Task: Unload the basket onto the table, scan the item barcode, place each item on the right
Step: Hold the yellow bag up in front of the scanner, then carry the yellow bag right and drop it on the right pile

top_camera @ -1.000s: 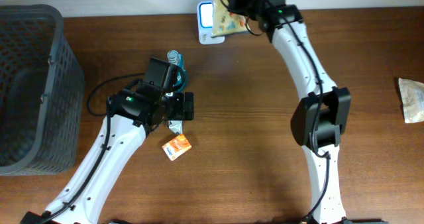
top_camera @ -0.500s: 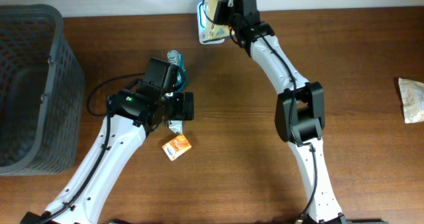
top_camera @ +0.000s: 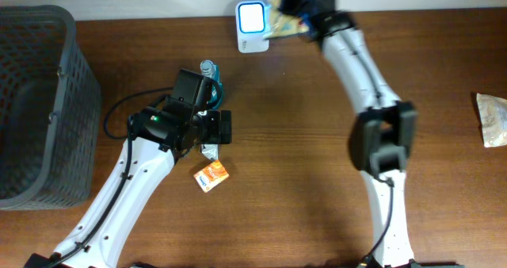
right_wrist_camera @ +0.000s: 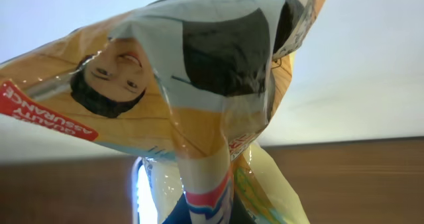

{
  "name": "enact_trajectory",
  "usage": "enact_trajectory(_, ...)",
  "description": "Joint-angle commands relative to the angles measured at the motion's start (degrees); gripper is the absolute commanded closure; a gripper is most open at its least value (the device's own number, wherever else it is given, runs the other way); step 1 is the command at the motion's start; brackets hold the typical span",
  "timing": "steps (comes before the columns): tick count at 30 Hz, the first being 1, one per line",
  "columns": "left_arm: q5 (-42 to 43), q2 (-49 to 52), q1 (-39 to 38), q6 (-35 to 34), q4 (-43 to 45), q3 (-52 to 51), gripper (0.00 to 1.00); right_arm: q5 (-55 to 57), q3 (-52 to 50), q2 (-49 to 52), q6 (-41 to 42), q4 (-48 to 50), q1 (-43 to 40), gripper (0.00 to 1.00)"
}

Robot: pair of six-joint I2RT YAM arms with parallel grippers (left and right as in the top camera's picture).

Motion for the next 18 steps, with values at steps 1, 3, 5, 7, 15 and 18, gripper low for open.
enact_trajectory(1, 0.6, 0.3, 0.2, -0.6, 0.1, -0.6, 0.01, 7.0, 1.0, -10.7, 2.3, -8.9, -7.9, 0.96)
enact_trajectory(3, 0.6, 0.3, 0.2, -0.6, 0.1, -0.6, 0.01, 11.1, 1.0, -12.2, 5.9, -16.8, -12.4, 0.96)
enact_trajectory(5, 0.6, 0.3, 0.1, -0.6, 0.1, -0.6, 0.01, 12.5, 1.0, -12.7, 6.3, -23.3, -17.5, 0.96)
enact_trajectory(7, 0.6, 0.3, 0.1, -0.6, 0.1, -0.6, 0.01, 12.5, 0.9, -12.7, 6.4, -28.2, -22.4, 0.96)
enact_trajectory(15, 0.6, 0.3, 0.2, -0.6, 0.1, -0.6, 0.01, 12.5, -1.6, -10.4, 6.7, -37.1, -42.6, 0.96)
enact_trajectory(18, 0.6, 0.3, 0.2, -0.6, 0.1, -0.6, 0.01, 12.4, -3.6, -9.2, 6.7, -36.0, -46.8, 0.96)
